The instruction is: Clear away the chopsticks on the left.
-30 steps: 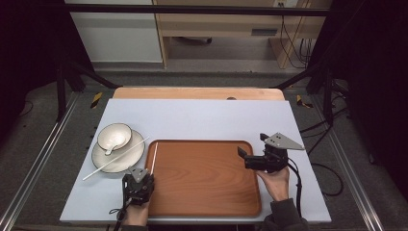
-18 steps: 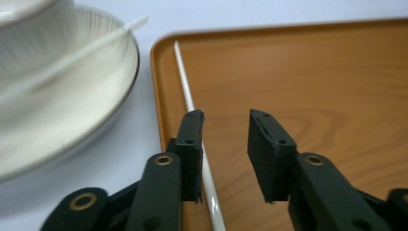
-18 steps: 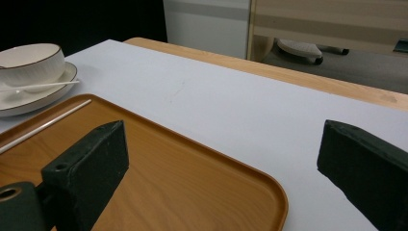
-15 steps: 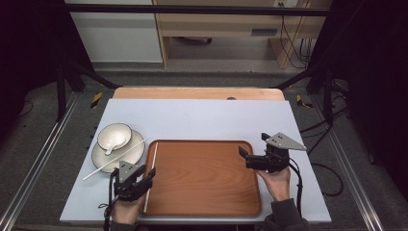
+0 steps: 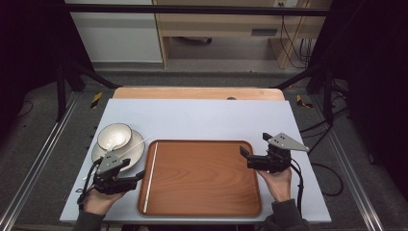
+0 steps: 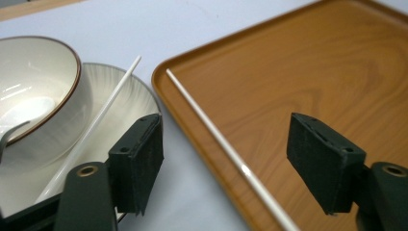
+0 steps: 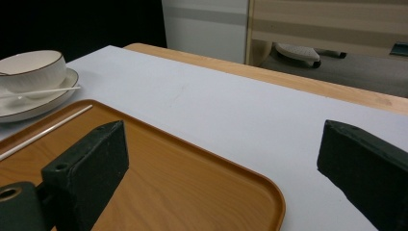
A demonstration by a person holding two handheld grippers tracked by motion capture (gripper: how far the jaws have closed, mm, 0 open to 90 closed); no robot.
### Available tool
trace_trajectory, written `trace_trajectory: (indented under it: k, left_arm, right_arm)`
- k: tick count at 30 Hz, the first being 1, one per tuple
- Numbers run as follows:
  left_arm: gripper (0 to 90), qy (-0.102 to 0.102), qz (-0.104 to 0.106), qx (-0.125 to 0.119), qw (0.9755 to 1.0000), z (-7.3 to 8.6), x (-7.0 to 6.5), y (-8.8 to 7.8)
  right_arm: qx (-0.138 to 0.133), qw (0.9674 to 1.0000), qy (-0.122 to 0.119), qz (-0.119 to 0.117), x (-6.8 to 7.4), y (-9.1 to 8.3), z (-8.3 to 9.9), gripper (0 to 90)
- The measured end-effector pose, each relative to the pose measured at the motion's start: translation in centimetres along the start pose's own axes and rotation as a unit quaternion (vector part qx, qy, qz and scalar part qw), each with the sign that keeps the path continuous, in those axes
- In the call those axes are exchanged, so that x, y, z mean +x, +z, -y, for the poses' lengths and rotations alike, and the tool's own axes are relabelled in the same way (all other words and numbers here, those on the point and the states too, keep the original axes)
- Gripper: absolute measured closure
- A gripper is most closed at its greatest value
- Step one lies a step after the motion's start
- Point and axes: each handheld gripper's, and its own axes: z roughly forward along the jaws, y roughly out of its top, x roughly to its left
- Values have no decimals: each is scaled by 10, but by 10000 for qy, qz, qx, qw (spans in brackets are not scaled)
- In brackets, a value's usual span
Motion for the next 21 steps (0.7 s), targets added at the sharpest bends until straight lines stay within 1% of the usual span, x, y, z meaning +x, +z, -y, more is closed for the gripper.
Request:
trace_trajectory:
  k: [1, 3, 5, 6, 8, 9, 11, 12, 14, 16, 17, 20, 21]
  left_arm:
    - [265, -15, 42, -1, 10000, 4, 3, -1]
    - [259, -7, 38, -15, 10000, 11, 10, -3]
    - [259, -43, -70, 122, 9999, 17, 17, -4]
    - [258, -31, -124, 151, 9998, 20, 22, -6]
    - [253, -80, -152, 116, 9998, 24, 27, -9]
    - [253, -99, -155, 93, 9998, 25, 30, -11]
    - [250, -76, -216, 62, 9997, 27, 37, -16]
    - [248, -129, -235, 33, 9996, 28, 39, -16]
    - [248, -144, -289, 89, 9994, 29, 45, -18]
    - [248, -144, -293, 92, 9994, 29, 50, -18]
    - [248, -63, -325, 174, 9993, 28, 53, -18]
    - [247, -1, -374, 278, 9989, 25, 62, -15]
    - [245, -5, -379, 272, 9989, 23, 65, -13]
  right_arm:
    - [13, 10000, -6, 5, 1, 1, 0, 42]
    - [41, 10000, -4, 2, 1, 1, 1, 42]
    - [52, 10000, -6, 10, 1, 2, 1, 42]
    - [51, 10000, -8, 12, 1, 2, 1, 42]
    - [41, 10000, -15, 14, 1, 2, 1, 42]
    - [32, 10000, -23, -2, 0, 1, 0, 42]
    - [30, 10000, -23, 3, 0, 1, 1, 42]
    - [36, 10000, -31, 8, 0, 2, 1, 42]
    - [53, 10000, -13, 20, 1, 2, 1, 42]
    - [72, 10000, -9, 13, 1, 3, 1, 42]
    - [81, 10000, -20, 11, 1, 3, 2, 42]
    - [86, 10000, -30, 4, 2, 4, 2, 42]
    - [96, 9999, -35, 2, 2, 5, 2, 42]
